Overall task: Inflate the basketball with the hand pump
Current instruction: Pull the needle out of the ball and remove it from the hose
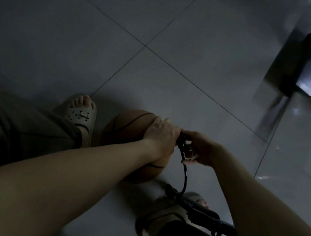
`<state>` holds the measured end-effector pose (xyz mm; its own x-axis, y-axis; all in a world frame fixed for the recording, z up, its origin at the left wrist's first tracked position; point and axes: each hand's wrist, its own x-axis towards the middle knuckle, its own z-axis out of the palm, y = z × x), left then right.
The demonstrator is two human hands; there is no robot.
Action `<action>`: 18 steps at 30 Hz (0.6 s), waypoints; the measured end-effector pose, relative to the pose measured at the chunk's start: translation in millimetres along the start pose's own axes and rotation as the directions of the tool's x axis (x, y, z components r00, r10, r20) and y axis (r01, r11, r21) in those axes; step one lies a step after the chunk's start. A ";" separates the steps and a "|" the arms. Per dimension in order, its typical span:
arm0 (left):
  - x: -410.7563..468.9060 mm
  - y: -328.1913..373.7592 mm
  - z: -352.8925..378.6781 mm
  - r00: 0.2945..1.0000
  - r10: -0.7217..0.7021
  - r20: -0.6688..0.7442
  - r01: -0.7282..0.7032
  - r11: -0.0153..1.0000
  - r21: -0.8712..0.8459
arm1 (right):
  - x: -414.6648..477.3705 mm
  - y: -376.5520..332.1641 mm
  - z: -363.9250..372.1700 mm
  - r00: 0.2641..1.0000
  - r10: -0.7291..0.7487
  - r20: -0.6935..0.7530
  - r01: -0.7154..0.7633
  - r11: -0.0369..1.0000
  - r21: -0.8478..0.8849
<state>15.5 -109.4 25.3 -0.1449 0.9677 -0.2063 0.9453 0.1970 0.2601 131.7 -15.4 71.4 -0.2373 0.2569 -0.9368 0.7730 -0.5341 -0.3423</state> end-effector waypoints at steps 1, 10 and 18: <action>0.4 0.2 -0.9 1.000 -0.004 0.008 0.005 1.000 -0.015 | -0.4 -0.6 0.0 1.000 -0.002 -0.001 0.002 1.000 0.003; 1.5 1.3 -5.0 0.999 -0.028 0.044 0.029 0.999 -0.016 | 4.2 -0.1 1.4 0.999 0.016 -0.028 -0.015 0.999 0.040; -3.9 8.7 3.2 0.999 0.002 0.054 -0.006 0.998 0.064 | 0.2 -6.9 -8.2 0.998 -0.007 -0.065 0.007 1.000 0.000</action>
<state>25.2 -111.9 25.4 -0.1266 0.9583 -0.2562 0.9629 0.1808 0.2002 131.1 -5.1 74.2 -0.2044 0.3126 -0.9276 0.7710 -0.5324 -0.3494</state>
